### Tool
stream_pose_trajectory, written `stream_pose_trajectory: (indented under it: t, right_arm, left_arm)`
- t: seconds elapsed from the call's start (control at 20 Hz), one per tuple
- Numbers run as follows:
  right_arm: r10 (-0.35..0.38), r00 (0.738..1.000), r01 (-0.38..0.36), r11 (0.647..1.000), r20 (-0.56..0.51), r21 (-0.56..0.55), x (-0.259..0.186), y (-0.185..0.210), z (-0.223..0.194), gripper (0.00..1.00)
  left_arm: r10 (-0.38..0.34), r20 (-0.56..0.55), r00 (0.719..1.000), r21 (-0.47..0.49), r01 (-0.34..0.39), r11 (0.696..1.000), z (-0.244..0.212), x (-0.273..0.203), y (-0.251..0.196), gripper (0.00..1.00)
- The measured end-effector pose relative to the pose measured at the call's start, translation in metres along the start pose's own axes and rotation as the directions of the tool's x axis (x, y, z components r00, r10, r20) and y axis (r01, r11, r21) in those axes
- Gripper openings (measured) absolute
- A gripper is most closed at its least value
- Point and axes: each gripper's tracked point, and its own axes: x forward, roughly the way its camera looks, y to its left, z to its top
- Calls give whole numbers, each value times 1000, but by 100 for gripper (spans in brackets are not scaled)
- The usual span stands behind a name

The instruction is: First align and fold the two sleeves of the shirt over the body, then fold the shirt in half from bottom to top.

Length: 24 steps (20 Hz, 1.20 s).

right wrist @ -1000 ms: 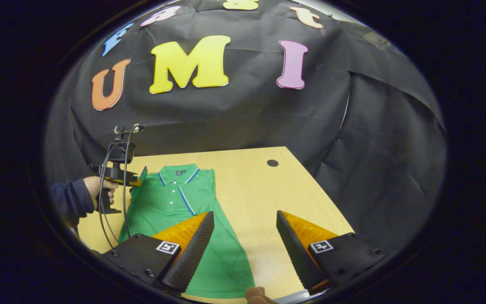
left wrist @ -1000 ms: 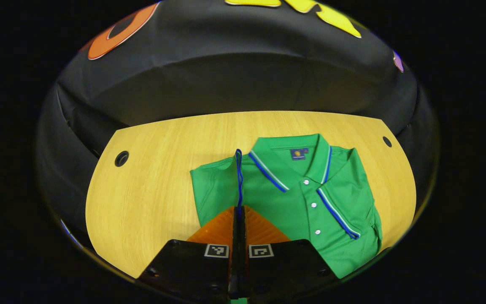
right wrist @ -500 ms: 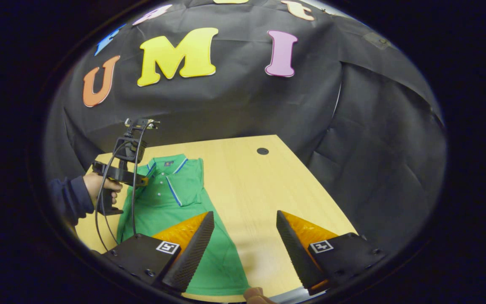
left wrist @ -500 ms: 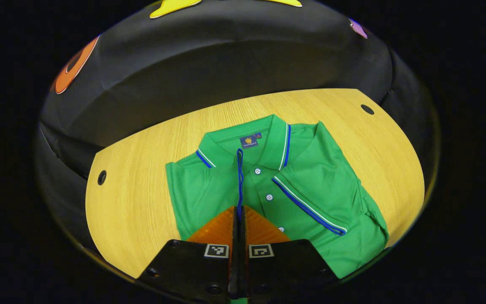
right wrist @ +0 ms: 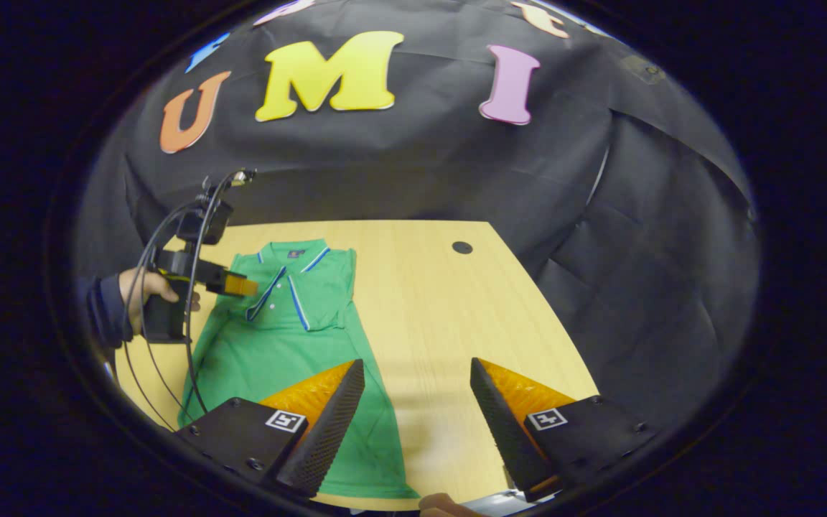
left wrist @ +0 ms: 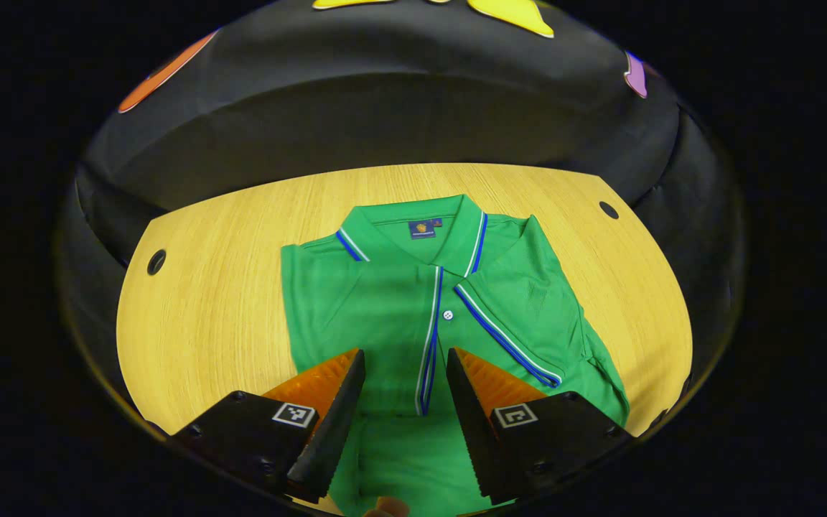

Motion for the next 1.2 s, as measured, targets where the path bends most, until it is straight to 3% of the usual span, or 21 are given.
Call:
stream_pose_trajectory:
  t: [0.05, 0.2, 0.35, 0.55, 0.85, 1.05, 1.1, 1.2]
  right_arm:
    - [10, 1000, -10, 999, -2, -31, 1, 1, -3, 93]
    - [39, 999, -42, 995, -34, -87, 4, 5, -20, 95]
    - [61, 993, -70, 994, -102, -88, 11, 7, -47, 94]
    - [76, 971, -95, 993, -228, -72, 19, 8, -96, 96]
    - [88, 903, -123, 991, -420, -57, 22, 11, -172, 95]
    - [92, 854, -114, 993, -513, -12, 20, 11, -205, 94]
    - [90, 846, -110, 994, -526, -6, 19, 11, -211, 98]
    - [80, 830, -107, 994, -552, -18, 16, 9, -221, 95]
  left_arm:
    - [14, 9, 1000, -16, -14, 1000, -5, -10, 8, 76]
    - [46, 35, 998, -51, -44, 998, -27, -38, 31, 76]
    - [72, 12, 997, -62, -71, 996, -69, -67, 51, 87]
    - [72, -61, 996, -93, -77, 993, -138, -92, 56, 87]
    - [55, -223, 973, -111, -82, 991, -243, -134, 51, 87]
    - [27, -309, 951, -148, -76, 986, -285, -161, 47, 87]
    - [22, -331, 943, -144, -73, 987, -292, -166, 46, 87]
    - [35, -379, 925, -114, -85, 990, -305, -174, 50, 87]
